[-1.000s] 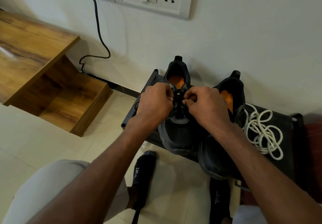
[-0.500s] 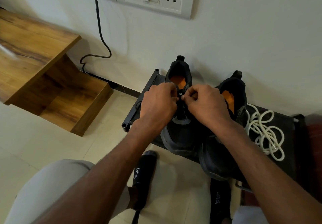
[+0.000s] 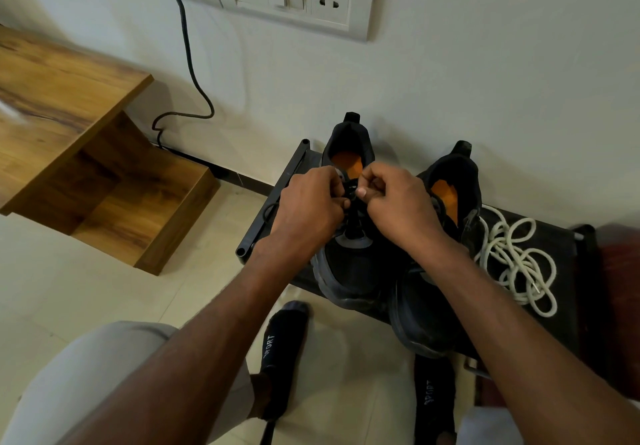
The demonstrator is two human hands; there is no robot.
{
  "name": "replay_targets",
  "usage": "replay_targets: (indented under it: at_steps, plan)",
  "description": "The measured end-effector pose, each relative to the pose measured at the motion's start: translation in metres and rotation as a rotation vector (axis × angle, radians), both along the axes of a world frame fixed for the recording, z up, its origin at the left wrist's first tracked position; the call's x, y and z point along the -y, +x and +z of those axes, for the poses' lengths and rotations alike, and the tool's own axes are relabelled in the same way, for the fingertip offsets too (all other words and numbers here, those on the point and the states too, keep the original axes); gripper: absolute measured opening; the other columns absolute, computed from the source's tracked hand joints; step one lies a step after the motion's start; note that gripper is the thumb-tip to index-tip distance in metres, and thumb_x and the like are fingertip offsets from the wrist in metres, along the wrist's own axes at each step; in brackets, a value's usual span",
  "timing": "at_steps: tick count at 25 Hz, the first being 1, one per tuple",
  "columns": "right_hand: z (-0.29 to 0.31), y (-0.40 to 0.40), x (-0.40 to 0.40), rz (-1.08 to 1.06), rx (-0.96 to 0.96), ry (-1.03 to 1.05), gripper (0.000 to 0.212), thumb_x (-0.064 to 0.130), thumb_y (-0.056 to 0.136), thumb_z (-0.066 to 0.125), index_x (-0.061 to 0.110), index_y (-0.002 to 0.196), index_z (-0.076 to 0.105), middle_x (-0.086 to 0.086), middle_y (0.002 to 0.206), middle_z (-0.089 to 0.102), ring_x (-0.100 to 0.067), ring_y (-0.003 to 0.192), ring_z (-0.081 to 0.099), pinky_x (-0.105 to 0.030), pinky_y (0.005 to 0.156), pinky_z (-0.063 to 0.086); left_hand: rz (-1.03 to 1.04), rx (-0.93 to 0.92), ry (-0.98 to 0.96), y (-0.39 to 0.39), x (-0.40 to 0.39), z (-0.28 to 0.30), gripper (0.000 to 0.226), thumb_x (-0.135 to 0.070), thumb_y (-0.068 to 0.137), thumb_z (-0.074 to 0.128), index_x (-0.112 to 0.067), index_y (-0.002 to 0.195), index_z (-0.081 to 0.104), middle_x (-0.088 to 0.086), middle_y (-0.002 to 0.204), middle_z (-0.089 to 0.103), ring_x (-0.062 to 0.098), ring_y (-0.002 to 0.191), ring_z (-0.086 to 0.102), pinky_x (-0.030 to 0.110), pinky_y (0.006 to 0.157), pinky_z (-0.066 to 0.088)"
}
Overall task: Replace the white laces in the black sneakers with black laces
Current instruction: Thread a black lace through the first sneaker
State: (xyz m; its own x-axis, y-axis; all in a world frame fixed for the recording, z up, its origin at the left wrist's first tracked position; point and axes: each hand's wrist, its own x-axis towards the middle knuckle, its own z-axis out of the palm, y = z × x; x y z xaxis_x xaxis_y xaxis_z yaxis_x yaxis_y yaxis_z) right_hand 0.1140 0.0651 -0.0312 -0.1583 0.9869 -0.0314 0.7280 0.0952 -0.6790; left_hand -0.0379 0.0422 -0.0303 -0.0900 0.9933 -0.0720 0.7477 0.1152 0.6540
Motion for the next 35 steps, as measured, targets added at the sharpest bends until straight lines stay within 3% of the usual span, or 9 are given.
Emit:
replay_targets:
  at_steps: [5,11,16,23,27,29,32,35]
  plan:
    - [0.001,-0.001,-0.001,-0.090,-0.175,-0.083,0.013,0.017,0.098,0.071,0.026,0.088,0.071,0.008,0.083,0.069,-0.011,0.080,0.068,-0.034,0.075,0.059,0.000,0.007,0.059,0.000,0.001,-0.003,0.014,-0.008,0.093,0.067,-0.020,0.086,0.065,-0.004,0.080,0.068,0.013,0.074,0.067,0.035,0.065,0.058]
    - [0.005,0.007,0.000,-0.039,-0.016,-0.042,0.013,0.016,0.088,0.083,0.025,0.095,0.077,0.012,0.088,0.072,-0.004,0.085,0.069,-0.024,0.080,0.056,0.018,-0.005,0.073,0.006,0.000,0.001,0.021,-0.001,0.088,0.061,-0.021,0.088,0.060,-0.004,0.080,0.064,0.015,0.074,0.062,0.038,0.062,0.055]
    - [0.000,0.002,0.002,-0.034,0.035,0.033,0.010,0.023,0.092,0.077,0.030,0.090,0.072,0.012,0.086,0.070,-0.010,0.083,0.068,-0.038,0.078,0.061,0.030,-0.025,0.040,0.004,0.002,0.000,0.012,-0.010,0.093,0.068,-0.020,0.090,0.061,-0.004,0.083,0.066,0.014,0.075,0.064,0.040,0.068,0.058]
    - [-0.002,0.003,0.001,-0.048,-0.014,0.058,0.009,0.023,0.095,0.074,0.031,0.092,0.071,0.011,0.081,0.070,-0.012,0.079,0.070,-0.041,0.075,0.061,0.082,0.007,0.062,0.005,0.004,0.003,0.023,0.000,0.092,0.058,-0.023,0.093,0.062,-0.007,0.081,0.065,0.008,0.074,0.060,0.026,0.061,0.044]
    - [-0.003,0.006,-0.001,-0.069,-0.075,0.058,0.015,0.017,0.098,0.069,0.032,0.095,0.072,0.009,0.080,0.070,-0.010,0.074,0.072,-0.043,0.069,0.063,0.095,0.033,0.010,0.001,-0.002,0.003,0.022,-0.001,0.094,0.057,-0.021,0.087,0.060,-0.004,0.081,0.066,0.015,0.074,0.067,0.040,0.068,0.059]
    - [-0.003,0.009,-0.004,-0.068,-0.082,0.058,0.024,0.010,0.099,0.063,0.032,0.100,0.073,0.008,0.082,0.072,-0.011,0.073,0.072,-0.042,0.067,0.064,0.130,0.044,0.037,-0.002,-0.004,0.003,0.026,0.001,0.092,0.054,-0.023,0.087,0.062,-0.006,0.078,0.064,0.015,0.071,0.066,0.037,0.063,0.058]
    - [-0.004,0.007,-0.002,-0.045,-0.042,0.115,0.020,0.010,0.096,0.070,0.029,0.099,0.076,0.008,0.080,0.071,-0.011,0.071,0.072,-0.039,0.067,0.064,0.133,0.011,0.068,0.001,-0.003,0.002,0.024,-0.002,0.093,0.063,-0.025,0.096,0.068,-0.010,0.081,0.065,0.009,0.072,0.065,0.029,0.060,0.055]
    - [-0.004,0.003,-0.002,-0.035,0.010,0.155,0.015,0.016,0.091,0.080,0.027,0.101,0.077,0.008,0.084,0.072,-0.010,0.077,0.071,-0.036,0.072,0.064,0.141,-0.028,0.088,0.005,-0.004,-0.003,0.015,-0.012,0.095,0.069,-0.027,0.099,0.070,-0.006,0.086,0.069,0.014,0.070,0.068,0.038,0.064,0.062]
